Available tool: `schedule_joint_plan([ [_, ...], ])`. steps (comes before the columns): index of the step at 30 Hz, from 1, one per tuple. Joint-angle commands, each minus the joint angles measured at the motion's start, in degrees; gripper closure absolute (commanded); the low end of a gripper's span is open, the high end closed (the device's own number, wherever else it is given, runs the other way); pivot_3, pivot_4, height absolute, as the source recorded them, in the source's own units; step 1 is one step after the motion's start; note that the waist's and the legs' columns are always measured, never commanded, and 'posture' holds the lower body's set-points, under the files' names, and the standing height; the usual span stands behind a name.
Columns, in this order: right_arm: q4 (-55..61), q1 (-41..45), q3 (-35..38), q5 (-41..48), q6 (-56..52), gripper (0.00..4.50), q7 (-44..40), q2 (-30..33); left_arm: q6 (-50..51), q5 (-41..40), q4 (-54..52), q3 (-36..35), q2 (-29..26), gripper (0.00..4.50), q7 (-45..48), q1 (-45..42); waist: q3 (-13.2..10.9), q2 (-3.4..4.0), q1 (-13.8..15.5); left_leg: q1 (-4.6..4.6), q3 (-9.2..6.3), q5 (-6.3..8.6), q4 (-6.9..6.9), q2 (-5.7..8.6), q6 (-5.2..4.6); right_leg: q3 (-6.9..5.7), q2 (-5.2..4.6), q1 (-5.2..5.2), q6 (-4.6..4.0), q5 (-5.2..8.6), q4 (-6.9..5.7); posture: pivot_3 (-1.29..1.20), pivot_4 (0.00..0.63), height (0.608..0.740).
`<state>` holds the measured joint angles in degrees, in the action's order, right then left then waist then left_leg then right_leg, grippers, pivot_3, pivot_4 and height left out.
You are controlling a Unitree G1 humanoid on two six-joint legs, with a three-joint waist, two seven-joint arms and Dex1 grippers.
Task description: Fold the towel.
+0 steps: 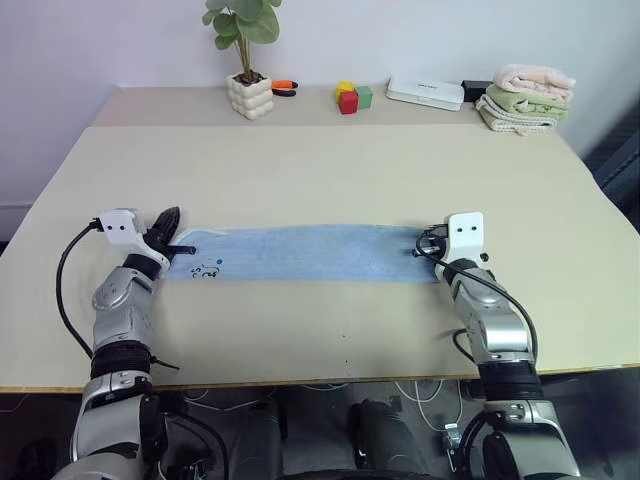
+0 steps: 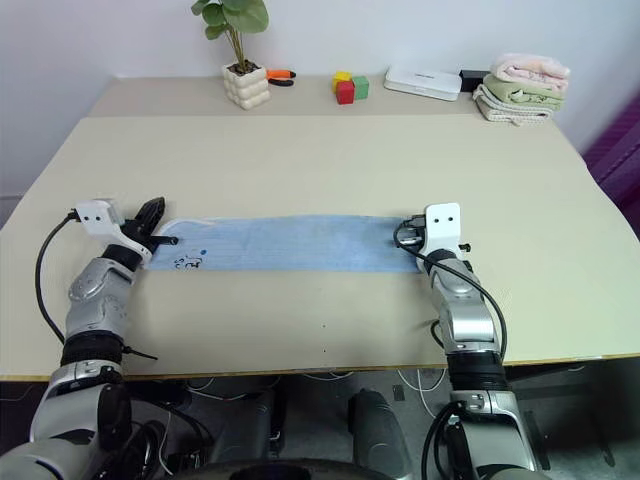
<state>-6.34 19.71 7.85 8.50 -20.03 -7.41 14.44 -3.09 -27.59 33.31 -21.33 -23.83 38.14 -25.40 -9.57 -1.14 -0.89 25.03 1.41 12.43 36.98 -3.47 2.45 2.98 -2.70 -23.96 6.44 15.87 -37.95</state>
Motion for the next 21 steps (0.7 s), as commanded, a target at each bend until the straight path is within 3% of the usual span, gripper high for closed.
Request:
schedule_joint_plan([
  [1,8.4,0.1,5.5,9.6,-2.9,3.7,-4.7,0.1,4.7,-6.7,-9.1,-0.2,-0.5,3.25,9.1,2.3,0.0,0.01,0.1,0.0,0.02,0.0,-0.01,0.0,0.01,0.01,-0.01,0.0,0.0,0.0,0.02,0.0,0.15,0.74],
  [7,18.0,-3.5,10.9,25.6,-17.0,0.71,-14.2,5.5,8.4,-4.4,-12.3,1.0,-4.6,0.21,9.3,1.3,0.0,0.0,0.3,-0.02,-0.01,0.01,0.0,-0.05,0.0,-0.02,0.03,0.03,-0.02,0.0,0.01,0.0,0.15,0.74],
  [8,19.1,-4.6,11.7,28.0,-20.1,0.21,-15.2,7.0,8.7,-4.5,-12.3,1.0,-5.7,0.0,10.9,0.8,0.0,0.0,0.3,-0.02,-0.01,0.01,0.0,-0.05,0.0,-0.02,0.02,0.03,-0.02,0.0,0.03,0.0,0.15,0.74],
  [9,20.1,-5.6,12.1,30.1,-22.9,0.04,-16.4,8.5,8.3,-4.6,-12.4,1.2,-6.7,0.0,12.7,0.4,0.0,0.0,0.3,-0.02,-0.01,0.02,-0.01,-0.05,-0.01,-0.03,0.02,0.05,-0.03,0.0,0.06,0.0,0.15,0.74],
  [14,25.3,-9.7,18.3,45.2,-35.5,0.04,-14.7,10.2,13.2,-8.2,-14.2,3.0,-11.3,0.0,25.2,-0.1,0.0,0.01,0.1,-0.03,0.0,0.02,-0.02,-0.08,-0.02,-0.02,0.04,0.03,-0.1,0.02,0.07,0.0,0.15,0.74],
  [17,27.9,-13.5,23.9,56.4,-40.3,0.04,-7.3,7.9,15.7,-10.3,-15.1,3.9,-13.1,0.0,32.8,-0.6,0.0,0.01,0.2,-0.02,0.01,0.03,-0.09,-0.08,-0.04,-0.02,0.03,0.03,-0.16,0.05,0.11,0.0,0.15,0.74],
  [21,30.9,-20.7,25.9,71.7,-42.3,0.04,2.0,6.8,17.4,-11.2,-15.0,4.5,-13.9,0.0,38.2,-1.2,0.0,0.0,0.1,-0.02,0.0,0.03,-0.09,-0.09,-0.04,-0.03,0.02,0.04,-0.26,0.11,0.14,0.0,0.15,0.74],
])
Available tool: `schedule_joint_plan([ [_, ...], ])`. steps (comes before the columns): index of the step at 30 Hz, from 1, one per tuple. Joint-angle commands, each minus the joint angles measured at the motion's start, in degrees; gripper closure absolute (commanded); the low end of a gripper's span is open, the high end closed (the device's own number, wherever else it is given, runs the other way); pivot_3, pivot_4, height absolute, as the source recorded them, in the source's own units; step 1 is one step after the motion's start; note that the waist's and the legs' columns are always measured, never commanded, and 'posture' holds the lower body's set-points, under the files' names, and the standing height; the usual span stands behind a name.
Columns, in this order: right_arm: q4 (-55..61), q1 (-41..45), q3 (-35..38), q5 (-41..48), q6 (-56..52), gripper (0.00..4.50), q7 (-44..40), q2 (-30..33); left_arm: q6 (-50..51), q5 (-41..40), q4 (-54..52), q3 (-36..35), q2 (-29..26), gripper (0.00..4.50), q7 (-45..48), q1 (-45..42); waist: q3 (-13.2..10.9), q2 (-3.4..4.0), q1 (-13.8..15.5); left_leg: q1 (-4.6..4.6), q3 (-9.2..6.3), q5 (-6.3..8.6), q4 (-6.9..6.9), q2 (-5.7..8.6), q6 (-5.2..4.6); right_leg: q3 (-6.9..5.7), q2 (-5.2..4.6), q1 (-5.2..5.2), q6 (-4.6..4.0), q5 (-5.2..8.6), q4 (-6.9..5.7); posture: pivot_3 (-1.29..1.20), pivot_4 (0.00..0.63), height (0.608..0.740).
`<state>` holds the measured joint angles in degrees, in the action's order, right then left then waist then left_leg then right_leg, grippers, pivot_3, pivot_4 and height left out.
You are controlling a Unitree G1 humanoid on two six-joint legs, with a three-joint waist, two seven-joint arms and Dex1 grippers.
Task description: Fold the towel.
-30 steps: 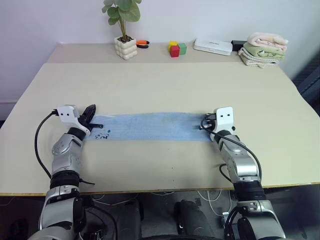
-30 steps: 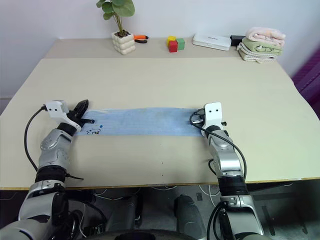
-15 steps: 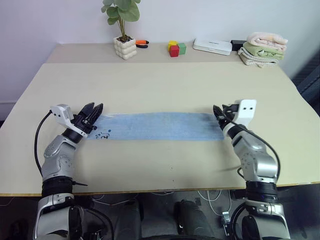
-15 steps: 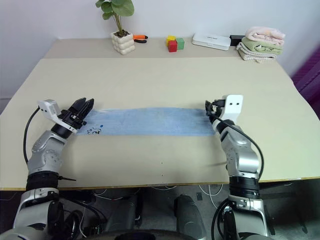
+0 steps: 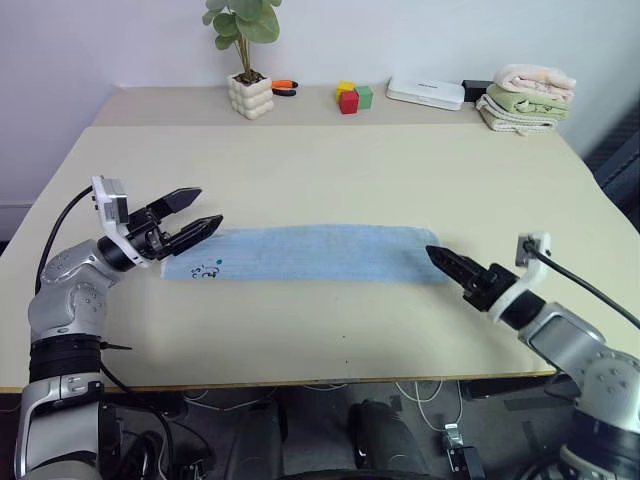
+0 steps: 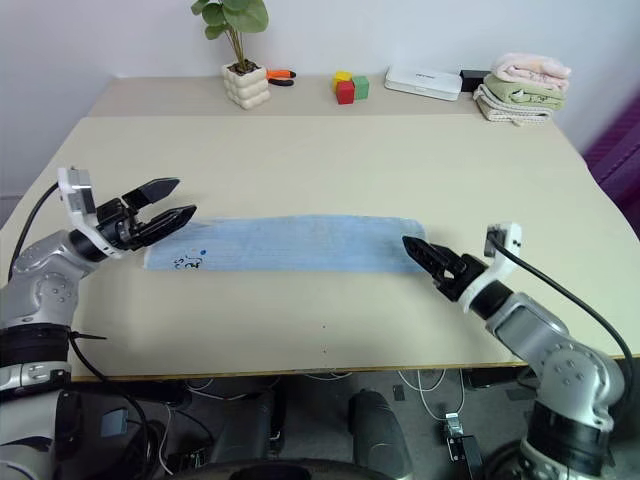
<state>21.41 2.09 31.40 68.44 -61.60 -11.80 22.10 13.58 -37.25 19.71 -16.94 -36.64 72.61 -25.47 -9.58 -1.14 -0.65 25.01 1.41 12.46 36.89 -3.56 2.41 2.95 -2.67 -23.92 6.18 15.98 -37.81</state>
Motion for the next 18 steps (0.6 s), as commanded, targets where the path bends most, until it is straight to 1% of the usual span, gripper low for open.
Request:
schedule_joint_plan([
  [1,3.0,-4.4,2.5,16.2,0.0,0.04,9.5,-1.1,0.6,-1.4,-1.4,0.2,-1.1,0.0,4.5,-1.3,0.0,0.0,-0.2,0.0,0.0,0.0,0.0,-0.01,0.0,0.01,0.0,0.0,0.0,0.0,0.01,0.0,0.15,0.74],
  [4,2.3,-7.3,1.1,24.1,2.4,0.04,16.7,-0.6,2.3,-1.7,-1.4,1.0,-1.4,0.0,7.5,-1.6,0.0,0.0,-0.3,0.0,0.01,0.0,0.0,-0.02,0.0,0.02,0.0,0.0,-0.01,0.01,0.04,0.0,0.15,0.74],
  [8,0.9,-8.5,-1.8,29.1,7.1,0.04,24.4,-1.5,2.8,-0.9,-0.8,1.7,-1.2,0.0,8.9,-2.6,0.0,0.0,-0.3,0.0,0.01,0.01,0.0,-0.03,-0.02,0.02,0.02,0.0,-0.02,0.01,0.07,0.0,0.15,0.74],
  [11,0.0,-8.2,-4.6,30.2,9.7,0.04,28.3,-1.9,2.5,-0.6,0.0,1.6,-0.9,0.0,9.2,-3.2,0.0,0.0,-0.3,0.01,0.01,0.01,0.0,-0.03,-0.02,0.02,0.02,0.0,-0.02,0.01,0.1,0.0,0.15,0.74],
  [18,-2.5,-7.1,-8.4,29.2,14.5,0.04,31.2,-2.4,2.3,-0.7,-0.3,1.0,-0.9,0.0,8.9,-2.5,0.0,0.0,-0.3,0.03,0.01,0.02,0.0,-0.03,-0.04,0.03,0.02,0.01,-0.03,0.01,0.14,0.0,0.15,0.74],
])
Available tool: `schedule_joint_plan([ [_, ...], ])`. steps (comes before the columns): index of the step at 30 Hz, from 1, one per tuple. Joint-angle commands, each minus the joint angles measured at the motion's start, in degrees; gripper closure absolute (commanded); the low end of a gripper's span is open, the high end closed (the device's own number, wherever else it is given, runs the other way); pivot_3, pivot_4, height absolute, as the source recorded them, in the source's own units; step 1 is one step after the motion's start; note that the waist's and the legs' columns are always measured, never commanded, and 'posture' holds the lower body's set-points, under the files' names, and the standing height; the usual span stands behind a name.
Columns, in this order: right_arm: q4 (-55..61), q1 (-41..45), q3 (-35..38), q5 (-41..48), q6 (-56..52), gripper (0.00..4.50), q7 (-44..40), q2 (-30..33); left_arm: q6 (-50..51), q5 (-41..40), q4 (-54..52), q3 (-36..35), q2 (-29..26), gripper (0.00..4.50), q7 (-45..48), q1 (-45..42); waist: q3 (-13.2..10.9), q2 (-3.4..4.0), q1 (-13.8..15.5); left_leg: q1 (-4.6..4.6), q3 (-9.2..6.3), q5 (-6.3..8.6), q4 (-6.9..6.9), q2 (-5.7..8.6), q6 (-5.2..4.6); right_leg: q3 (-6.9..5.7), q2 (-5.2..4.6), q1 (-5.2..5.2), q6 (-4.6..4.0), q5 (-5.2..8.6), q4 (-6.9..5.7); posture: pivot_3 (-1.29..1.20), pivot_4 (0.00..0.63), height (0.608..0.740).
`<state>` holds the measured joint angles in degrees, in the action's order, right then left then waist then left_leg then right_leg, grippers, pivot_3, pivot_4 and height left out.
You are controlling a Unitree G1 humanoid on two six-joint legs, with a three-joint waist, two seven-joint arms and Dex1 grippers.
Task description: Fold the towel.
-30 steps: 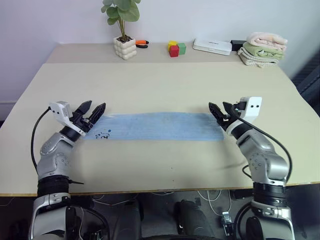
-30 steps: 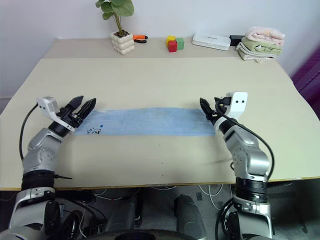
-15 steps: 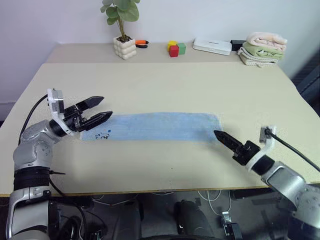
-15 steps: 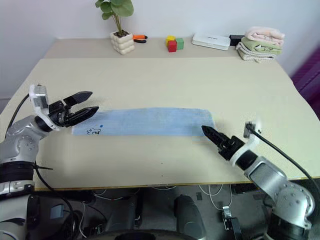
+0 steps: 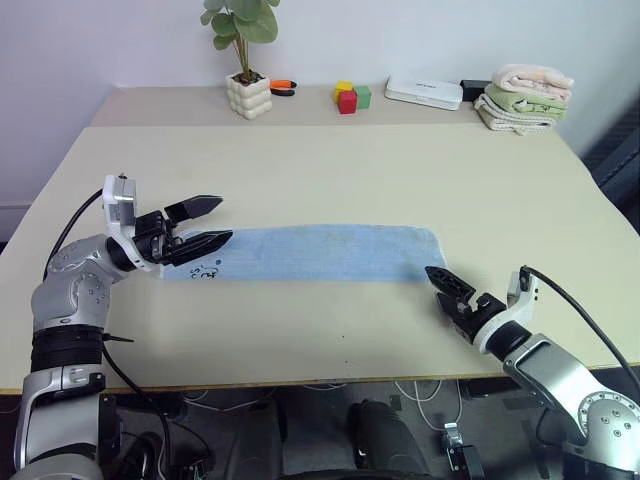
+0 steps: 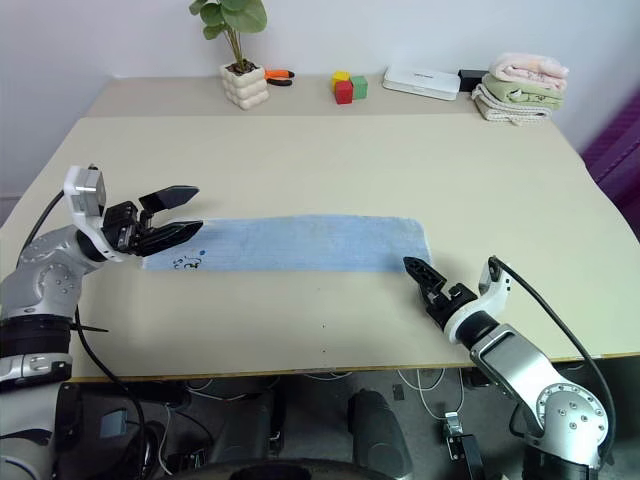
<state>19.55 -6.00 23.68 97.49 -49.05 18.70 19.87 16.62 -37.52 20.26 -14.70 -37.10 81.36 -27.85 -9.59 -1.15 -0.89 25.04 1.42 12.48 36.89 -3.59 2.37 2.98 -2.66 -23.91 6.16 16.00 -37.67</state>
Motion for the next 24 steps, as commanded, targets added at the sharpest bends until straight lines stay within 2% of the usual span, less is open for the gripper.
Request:
schedule_joint_plan([
  [1,-1.4,1.4,-0.9,-0.3,2.6,0.04,1.0,-0.2,-0.7,-0.5,-1.0,-1.4,-0.5,0.0,0.1,0.1,0.0,0.0,0.0,0.0,0.0,0.0,0.0,-0.01,0.0,0.0,0.0,0.0,0.0,0.0,0.0,0.0,0.15,0.74],
  [11,-7.5,7.9,-4.3,-4.2,6.7,0.04,1.9,-2.9,-0.7,-1.3,-3.5,-2.4,-0.2,0.0,-1.4,2.4,0.0,-0.02,0.0,0.0,0.0,0.0,0.0,-0.04,0.0,-0.01,0.03,0.03,-0.05,-0.02,0.07,0.0,0.15,0.74],
  [14,-8.7,8.8,-4.3,-4.3,7.6,0.86,2.5,-4.5,-0.6,-1.5,-4.5,-2.7,-0.2,0.0,-2.1,3.1,0.0,-0.02,-0.1,-0.01,0.0,0.0,0.01,-0.05,0.0,0.0,0.04,0.05,-0.06,-0.03,0.09,0.0,0.15,0.74],
  [21,-10.3,10.9,-3.7,-6.7,8.4,4.39,2.4,-4.5,-0.3,-1.8,-5.8,-3.4,-0.3,0.0,-3.0,4.3,0.1,-0.12,-0.3,-0.04,0.0,0.01,-0.01,-0.11,-0.01,-0.01,0.09,0.09,-0.08,-0.04,0.11,0.0,0.15,0.74],
  [24,-10.7,11.7,-2.1,-8.5,8.8,4.46,1.3,-2.4,-0.4,-1.7,-6.1,-3.5,-0.1,0.0,-3.3,4.6,0.1,-0.11,0.0,-0.17,0.01,0.01,-0.03,-0.11,-0.02,-0.01,0.07,0.25,-0.11,-0.03,0.25,0.0,0.15,0.74],
])
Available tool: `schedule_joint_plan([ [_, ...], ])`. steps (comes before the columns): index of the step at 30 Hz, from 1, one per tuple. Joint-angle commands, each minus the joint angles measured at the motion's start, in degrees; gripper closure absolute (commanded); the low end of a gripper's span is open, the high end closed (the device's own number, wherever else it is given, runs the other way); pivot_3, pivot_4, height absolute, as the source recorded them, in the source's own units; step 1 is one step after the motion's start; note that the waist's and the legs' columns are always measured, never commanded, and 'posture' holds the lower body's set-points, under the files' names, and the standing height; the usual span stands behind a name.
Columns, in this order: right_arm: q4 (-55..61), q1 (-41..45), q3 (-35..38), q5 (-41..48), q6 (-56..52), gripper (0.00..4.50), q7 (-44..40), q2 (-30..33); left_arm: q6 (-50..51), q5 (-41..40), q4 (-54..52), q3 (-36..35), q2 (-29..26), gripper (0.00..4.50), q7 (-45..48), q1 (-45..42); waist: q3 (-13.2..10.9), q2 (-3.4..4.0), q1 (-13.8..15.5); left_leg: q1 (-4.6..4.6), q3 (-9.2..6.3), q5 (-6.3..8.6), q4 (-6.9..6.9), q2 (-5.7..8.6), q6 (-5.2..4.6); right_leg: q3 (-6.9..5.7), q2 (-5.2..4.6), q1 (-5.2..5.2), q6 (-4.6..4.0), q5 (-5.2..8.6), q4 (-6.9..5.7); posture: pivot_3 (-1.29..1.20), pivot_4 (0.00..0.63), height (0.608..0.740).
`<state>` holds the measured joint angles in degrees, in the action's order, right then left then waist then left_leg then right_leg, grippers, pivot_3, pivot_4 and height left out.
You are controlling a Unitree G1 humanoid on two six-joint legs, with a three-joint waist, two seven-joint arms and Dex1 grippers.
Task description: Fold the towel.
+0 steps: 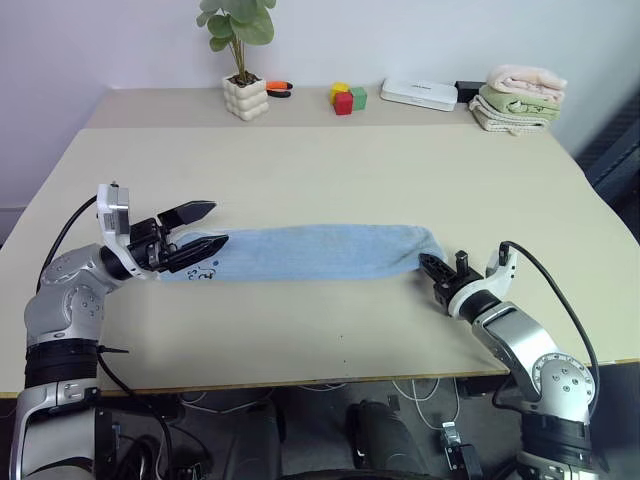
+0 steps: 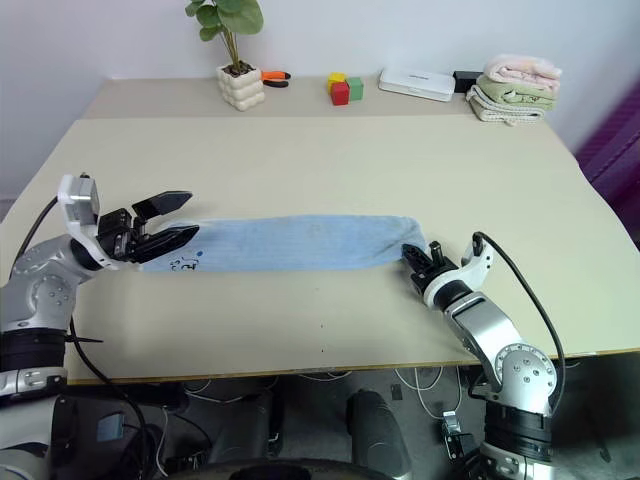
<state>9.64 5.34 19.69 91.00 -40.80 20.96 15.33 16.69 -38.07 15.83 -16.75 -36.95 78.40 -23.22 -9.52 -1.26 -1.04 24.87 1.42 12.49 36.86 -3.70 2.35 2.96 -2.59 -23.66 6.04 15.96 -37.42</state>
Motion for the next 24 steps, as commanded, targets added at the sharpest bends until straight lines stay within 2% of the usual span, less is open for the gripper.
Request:
schedule_joint_plan([
  [1,-1.1,0.9,3.0,-2.6,0.8,4.46,-1.4,3.3,-0.6,-1.1,-1.6,-1.5,-0.1,0.0,-0.4,0.0,0.0,0.0,0.3,0.0,0.0,0.0,0.0,0.0,0.0,-0.01,-0.01,0.03,0.0,0.0,0.03,0.0,0.15,0.74],
  [8,-0.5,1.6,5.8,-6.3,-2.0,4.46,-6.8,12.8,-1.4,-0.8,-0.8,-1.5,0.3,0.0,-0.8,-0.2,0.0,0.06,0.3,0.01,0.04,0.01,0.01,0.06,-0.02,0.02,-0.07,0.11,-0.03,-0.01,0.22,0.0,0.15,0.74],
  [13,1.8,2.0,4.1,-11.7,-4.0,4.46,-14.1,18.4,-1.8,-0.5,-0.2,-1.2,0.6,0.0,-0.7,-1.0,0.0,0.08,0.2,0.0,0.05,0.04,0.0,0.04,-0.07,0.03,-0.03,0.09,-0.02,-0.02,0.21,0.0,0.15,0.74],
  [18,9.4,3.1,-3.7,-22.9,-3.8,4.46,-24.3,22.7,-2.0,-0.5,0.2,-1.3,0.4,0.0,-0.5,-1.3,-0.1,0.09,0.2,0.0,0.04,0.05,0.01,0.04,-0.09,0.02,-0.02,0.08,-0.01,-0.02,0.21,0.0,0.15,0.74],
  [21,15.5,5.3,-12.8,-33.3,-2.4,4.46,-31.3,26.1,-1.9,-0.7,0.0,-1.4,0.5,0.0,-0.8,-1.2,-0.1,0.09,0.2,0.0,0.04,0.06,0.01,0.03,-0.1,0.02,-0.01,0.07,-0.01,-0.02,0.21,0.0,0.15,0.74],
  [24,16.0,8.5,-17.3,-39.3,0.0,4.46,-36.2,25.8,-1.9,-0.7,-0.2,-1.3,0.8,0.0,-1.1,-1.2,-0.1,0.09,0.3,0.0,0.04,0.06,0.02,0.03,-0.1,0.02,-0.01,0.06,-0.02,-0.01,0.21,0.0,0.15,0.74],
])
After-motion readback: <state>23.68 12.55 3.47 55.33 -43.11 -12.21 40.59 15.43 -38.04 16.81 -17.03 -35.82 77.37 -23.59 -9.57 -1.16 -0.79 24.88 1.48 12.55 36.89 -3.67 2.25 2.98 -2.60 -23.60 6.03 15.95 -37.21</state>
